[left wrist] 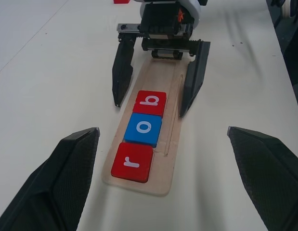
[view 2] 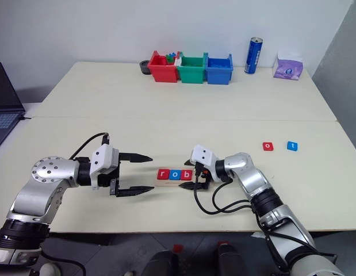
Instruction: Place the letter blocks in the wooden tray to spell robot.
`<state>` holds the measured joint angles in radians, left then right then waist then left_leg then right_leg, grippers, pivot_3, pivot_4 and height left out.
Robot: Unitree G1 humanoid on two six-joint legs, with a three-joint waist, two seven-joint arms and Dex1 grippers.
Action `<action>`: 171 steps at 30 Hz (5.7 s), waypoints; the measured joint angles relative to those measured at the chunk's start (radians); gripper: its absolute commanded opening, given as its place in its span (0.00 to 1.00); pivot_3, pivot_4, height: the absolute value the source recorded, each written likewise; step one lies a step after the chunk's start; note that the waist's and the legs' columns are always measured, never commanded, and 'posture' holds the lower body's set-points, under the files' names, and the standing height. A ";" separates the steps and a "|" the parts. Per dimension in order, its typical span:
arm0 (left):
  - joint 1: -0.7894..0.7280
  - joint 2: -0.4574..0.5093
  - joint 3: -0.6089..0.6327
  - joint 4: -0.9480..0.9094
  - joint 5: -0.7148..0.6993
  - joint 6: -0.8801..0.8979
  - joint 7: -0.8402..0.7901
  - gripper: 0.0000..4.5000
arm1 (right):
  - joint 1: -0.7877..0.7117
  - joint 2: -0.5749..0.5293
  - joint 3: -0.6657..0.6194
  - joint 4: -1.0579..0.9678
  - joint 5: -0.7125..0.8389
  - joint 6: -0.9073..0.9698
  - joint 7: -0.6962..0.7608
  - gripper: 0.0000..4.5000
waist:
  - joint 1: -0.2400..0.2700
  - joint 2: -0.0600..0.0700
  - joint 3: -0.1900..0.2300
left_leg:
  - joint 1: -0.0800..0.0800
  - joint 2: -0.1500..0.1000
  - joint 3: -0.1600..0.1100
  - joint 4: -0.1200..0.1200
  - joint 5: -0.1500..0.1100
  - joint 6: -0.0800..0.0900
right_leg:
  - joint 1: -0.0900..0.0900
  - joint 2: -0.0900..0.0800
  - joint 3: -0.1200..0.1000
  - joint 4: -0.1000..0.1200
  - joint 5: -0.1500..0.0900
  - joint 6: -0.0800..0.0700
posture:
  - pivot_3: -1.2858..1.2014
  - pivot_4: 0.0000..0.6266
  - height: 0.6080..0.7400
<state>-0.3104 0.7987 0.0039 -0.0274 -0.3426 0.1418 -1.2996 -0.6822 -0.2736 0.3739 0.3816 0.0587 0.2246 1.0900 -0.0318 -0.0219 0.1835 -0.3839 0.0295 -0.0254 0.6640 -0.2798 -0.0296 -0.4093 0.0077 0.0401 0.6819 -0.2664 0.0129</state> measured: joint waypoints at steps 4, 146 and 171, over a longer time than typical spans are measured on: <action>0.000 0.000 0.000 0.000 0.001 0.000 0.001 1.00 | -0.006 -0.006 -0.008 -0.023 0.004 0.022 0.000 0.99 | 0.000 0.000 0.000 | 0.000 0.000 0.000 0.000 0.000 0.000 | 0.000 0.000 0.000 0.000 0.000 0.000 | 0.52 0.24 1.00; -0.054 -0.315 -0.282 -0.276 0.069 0.269 0.379 1.00 | 0.449 0.186 -0.469 -1.164 0.125 1.381 -1.064 1.00 | -0.001 0.002 -0.003 | 0.000 -0.001 0.000 -0.001 0.000 0.000 | 0.001 0.001 0.003 -0.002 -0.004 0.005 | 0.52 0.24 1.00; -0.161 -0.279 -0.272 -0.114 0.033 0.154 0.148 1.00 | 0.420 -0.498 -0.313 -0.391 0.194 0.060 0.009 1.00 | 0.000 -0.001 -0.001 | 0.000 -0.001 0.002 0.000 0.000 0.001 | 0.002 0.001 0.002 -0.002 -0.003 0.003 | 0.52 0.24 1.00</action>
<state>-0.4714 0.5199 -0.2682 -0.1418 -0.3096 0.2962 -1.1512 -0.2623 -0.7712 0.0606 -0.0089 0.2531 0.2851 1.0990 -0.0319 -0.0225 0.1828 -0.3837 0.0280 -0.0238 0.6639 -0.2801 -0.0290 -0.4074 0.0087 0.0419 0.6800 -0.2689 0.0161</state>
